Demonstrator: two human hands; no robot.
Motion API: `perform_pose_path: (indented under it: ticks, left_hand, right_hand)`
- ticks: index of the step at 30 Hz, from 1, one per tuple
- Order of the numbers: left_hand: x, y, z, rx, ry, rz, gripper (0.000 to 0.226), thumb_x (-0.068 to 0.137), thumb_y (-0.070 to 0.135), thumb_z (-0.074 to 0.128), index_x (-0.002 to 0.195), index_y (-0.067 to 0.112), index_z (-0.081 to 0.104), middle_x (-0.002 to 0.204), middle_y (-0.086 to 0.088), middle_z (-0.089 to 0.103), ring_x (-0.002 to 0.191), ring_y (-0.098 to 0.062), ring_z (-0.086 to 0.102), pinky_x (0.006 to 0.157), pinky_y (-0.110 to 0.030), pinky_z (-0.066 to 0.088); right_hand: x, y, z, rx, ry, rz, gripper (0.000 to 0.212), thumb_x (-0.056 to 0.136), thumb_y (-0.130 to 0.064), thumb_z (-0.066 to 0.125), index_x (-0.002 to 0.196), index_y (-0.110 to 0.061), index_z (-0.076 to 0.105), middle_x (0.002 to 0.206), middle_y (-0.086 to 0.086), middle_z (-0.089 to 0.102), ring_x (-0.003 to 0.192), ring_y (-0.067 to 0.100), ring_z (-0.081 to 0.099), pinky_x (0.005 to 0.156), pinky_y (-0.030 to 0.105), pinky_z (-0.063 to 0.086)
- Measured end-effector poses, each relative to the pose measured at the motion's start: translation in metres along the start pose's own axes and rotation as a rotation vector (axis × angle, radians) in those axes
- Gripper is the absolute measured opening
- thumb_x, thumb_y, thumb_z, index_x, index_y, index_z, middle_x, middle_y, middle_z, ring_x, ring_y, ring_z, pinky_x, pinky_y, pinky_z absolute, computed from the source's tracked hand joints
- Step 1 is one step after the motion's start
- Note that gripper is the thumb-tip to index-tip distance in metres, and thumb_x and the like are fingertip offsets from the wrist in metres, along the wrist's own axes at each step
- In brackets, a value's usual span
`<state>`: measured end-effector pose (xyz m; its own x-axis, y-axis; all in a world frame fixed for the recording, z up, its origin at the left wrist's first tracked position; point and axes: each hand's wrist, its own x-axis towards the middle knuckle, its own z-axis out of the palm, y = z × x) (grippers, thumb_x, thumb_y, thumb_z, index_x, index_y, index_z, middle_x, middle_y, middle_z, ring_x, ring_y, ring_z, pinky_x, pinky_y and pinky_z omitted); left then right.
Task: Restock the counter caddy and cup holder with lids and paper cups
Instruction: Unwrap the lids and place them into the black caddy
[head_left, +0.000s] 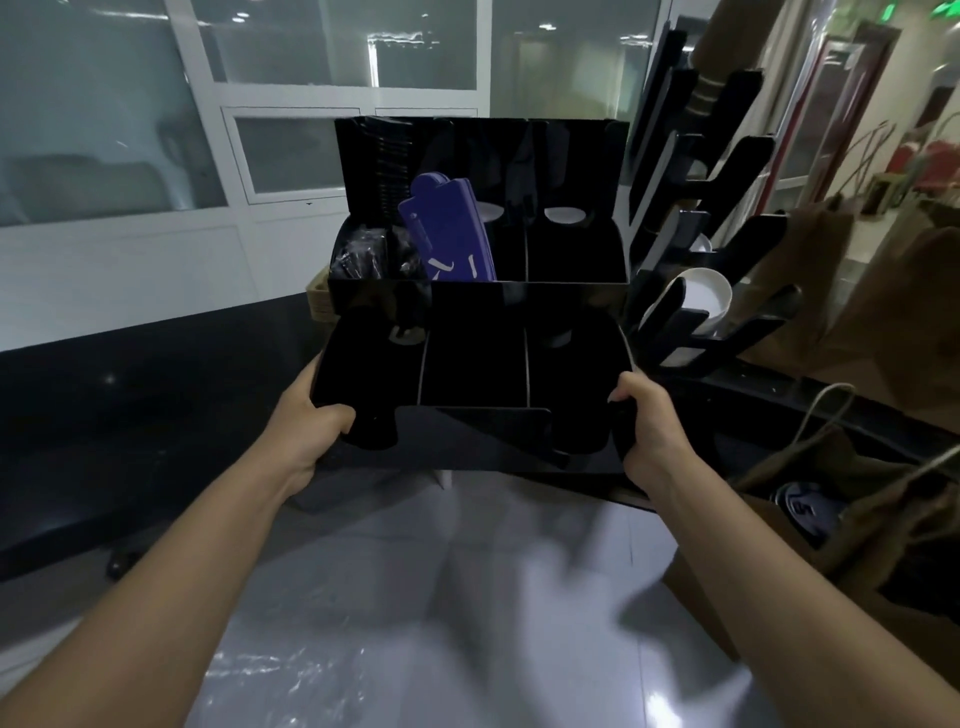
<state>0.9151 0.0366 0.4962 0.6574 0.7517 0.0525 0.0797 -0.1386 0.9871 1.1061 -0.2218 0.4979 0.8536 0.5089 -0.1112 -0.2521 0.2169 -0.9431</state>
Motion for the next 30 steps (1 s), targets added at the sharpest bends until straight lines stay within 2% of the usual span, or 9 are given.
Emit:
perform_pose_path:
  ticks: [3,8,12,14,17,19,21,24,30]
  left_hand:
    - [-0.030,-0.003,-0.012,-0.009,-0.035,0.008,0.086,0.069,-0.022,0.046,0.137,0.031,0.050,0.083,0.006,0.057,0.085,-0.015,0.054,0.074,-0.028,0.045]
    - [-0.092,0.000,-0.033,0.000,-0.083,0.021,0.085,0.073,-0.023,0.045,0.139,0.031,0.047,0.077,0.004,0.052,0.070,-0.010,0.050,0.058,-0.017,0.043]
    - [-0.151,-0.004,-0.056,-0.024,-0.089,0.049,0.086,0.073,-0.023,0.047,0.139,0.032,0.047,0.095,0.002,0.061,0.089,-0.013,0.058,0.077,-0.024,0.049]
    - [-0.181,-0.008,-0.066,-0.019,-0.093,0.059,0.085,0.074,-0.023,0.047,0.135,0.036,0.048,0.096,0.003,0.062,0.089,-0.011,0.059,0.080,-0.025,0.049]
    - [-0.216,-0.018,-0.083,0.005,-0.110,0.070,0.085,0.071,-0.019,0.050,0.137,0.035,0.049,0.096,0.004,0.064,0.093,-0.016,0.059,0.087,-0.031,0.047]
    - [-0.237,-0.025,-0.092,0.005,-0.115,0.067,0.088,0.068,-0.013,0.053,0.141,0.035,0.045,0.107,0.002,0.066,0.103,-0.018,0.060,0.094,-0.035,0.048]
    - [-0.260,-0.031,-0.096,-0.009,-0.100,0.058,0.089,0.067,-0.012,0.054,0.143,0.034,0.043,0.110,-0.001,0.066,0.103,-0.018,0.061,0.089,-0.034,0.050]
    - [-0.289,-0.044,-0.095,-0.054,-0.102,0.042,0.088,0.073,-0.023,0.048,0.141,0.032,0.043,0.108,-0.001,0.067,0.098,-0.018,0.062,0.075,-0.028,0.050]
    - [-0.322,-0.075,-0.095,-0.082,-0.153,-0.068,0.088,0.074,-0.023,0.046,0.138,0.037,0.046,0.100,-0.005,0.068,0.088,-0.021,0.062,0.074,-0.039,0.050]
  right_hand:
    - [-0.037,0.003,-0.002,-0.009,-0.028,-0.022,0.064,0.072,-0.005,0.040,0.122,-0.037,0.063,0.087,-0.001,0.069,0.077,0.021,0.066,0.071,0.038,0.055]
    - [-0.106,0.014,-0.003,-0.003,-0.039,-0.078,0.065,0.077,-0.002,0.038,0.128,-0.037,0.058,0.092,-0.002,0.073,0.082,0.021,0.068,0.072,0.039,0.055]
    - [-0.171,0.028,-0.004,0.030,-0.058,-0.100,0.069,0.076,-0.001,0.036,0.130,-0.037,0.057,0.093,-0.002,0.071,0.076,0.017,0.068,0.066,0.035,0.054]
    - [-0.202,0.036,-0.004,0.036,-0.065,-0.110,0.070,0.076,0.000,0.036,0.132,-0.036,0.055,0.091,-0.001,0.069,0.075,0.019,0.066,0.066,0.034,0.055]
    - [-0.246,0.048,-0.007,0.031,-0.046,-0.104,0.069,0.077,0.001,0.035,0.133,-0.035,0.054,0.096,0.001,0.069,0.083,0.023,0.065,0.067,0.036,0.056]
    - [-0.272,0.055,-0.010,0.027,-0.051,-0.107,0.069,0.078,0.001,0.035,0.132,-0.037,0.055,0.099,0.000,0.071,0.086,0.024,0.065,0.068,0.037,0.056]
    - [-0.295,0.059,-0.013,0.008,-0.043,-0.102,0.068,0.079,0.001,0.034,0.129,-0.038,0.058,0.093,-0.002,0.072,0.084,0.024,0.064,0.066,0.036,0.055]
    - [-0.318,0.069,-0.021,-0.008,-0.035,-0.083,0.070,0.078,0.003,0.034,0.129,-0.039,0.058,0.090,-0.002,0.070,0.082,0.025,0.061,0.068,0.036,0.049]
    - [-0.342,0.096,-0.037,-0.052,0.012,-0.004,0.069,0.078,0.001,0.038,0.125,-0.044,0.060,0.099,0.006,0.065,0.085,0.031,0.058,0.068,0.037,0.044]
